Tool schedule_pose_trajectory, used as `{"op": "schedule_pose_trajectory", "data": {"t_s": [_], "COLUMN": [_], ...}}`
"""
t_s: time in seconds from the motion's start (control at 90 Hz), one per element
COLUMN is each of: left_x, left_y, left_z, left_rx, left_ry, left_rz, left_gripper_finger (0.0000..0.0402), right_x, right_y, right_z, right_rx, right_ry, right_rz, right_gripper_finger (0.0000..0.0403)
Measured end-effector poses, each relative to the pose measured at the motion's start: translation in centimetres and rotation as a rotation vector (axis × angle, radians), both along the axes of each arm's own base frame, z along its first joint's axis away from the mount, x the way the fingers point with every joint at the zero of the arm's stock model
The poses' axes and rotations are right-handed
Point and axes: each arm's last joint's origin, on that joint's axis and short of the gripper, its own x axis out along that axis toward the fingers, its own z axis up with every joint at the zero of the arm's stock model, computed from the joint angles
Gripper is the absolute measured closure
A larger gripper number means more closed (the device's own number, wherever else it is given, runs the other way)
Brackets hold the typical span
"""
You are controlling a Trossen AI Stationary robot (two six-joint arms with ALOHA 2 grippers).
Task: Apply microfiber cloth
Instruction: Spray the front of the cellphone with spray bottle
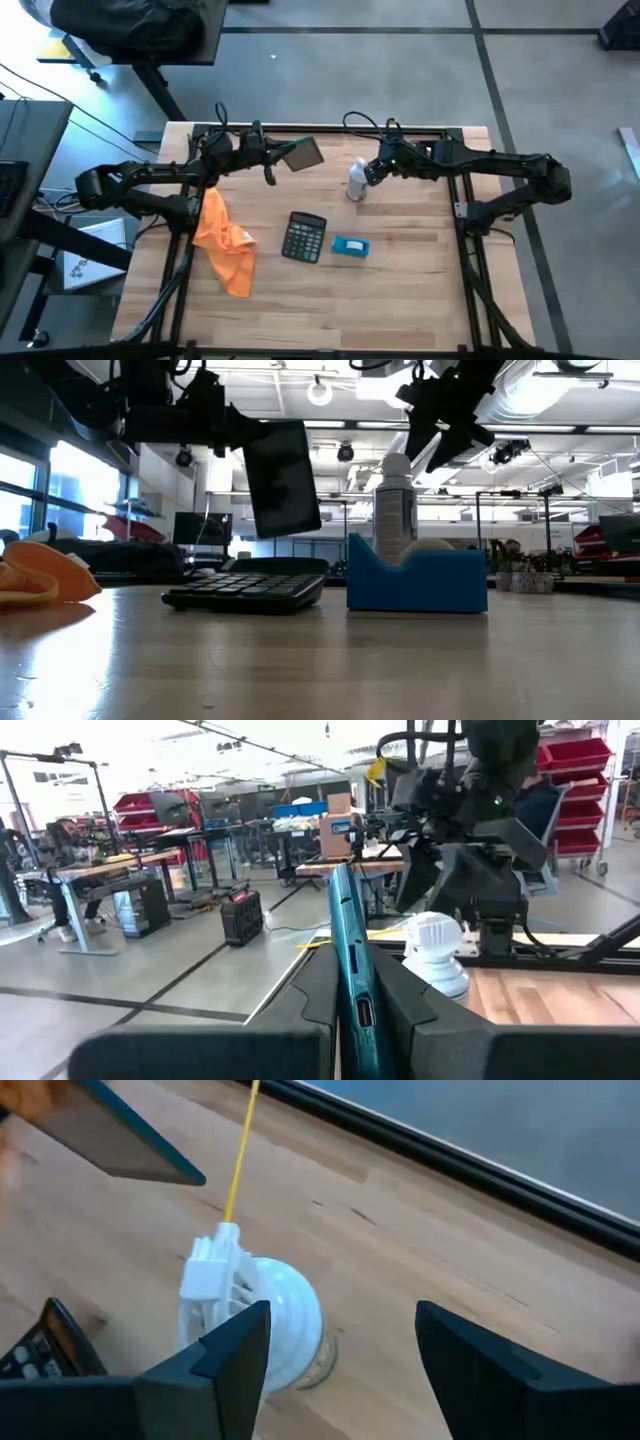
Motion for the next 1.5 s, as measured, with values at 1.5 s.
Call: {"op": "schedule_pose_trajectory", "data": {"t_s": [1.5], "left_x": [0.5], "left_y": [-1.1], "left_z": [0.0], "left_rx": [0.056], "left_ry": [0.013], "left_rz": [-0.093], "left_gripper_finger": [0.0391], "right_x": [-3.7], "right_y": [5.4], "right_z": [1.5], "right_rx": [-0.367], "right_ry": [0.347], "right_rz": [0.402], "right_gripper_finger": [0.0185]}}
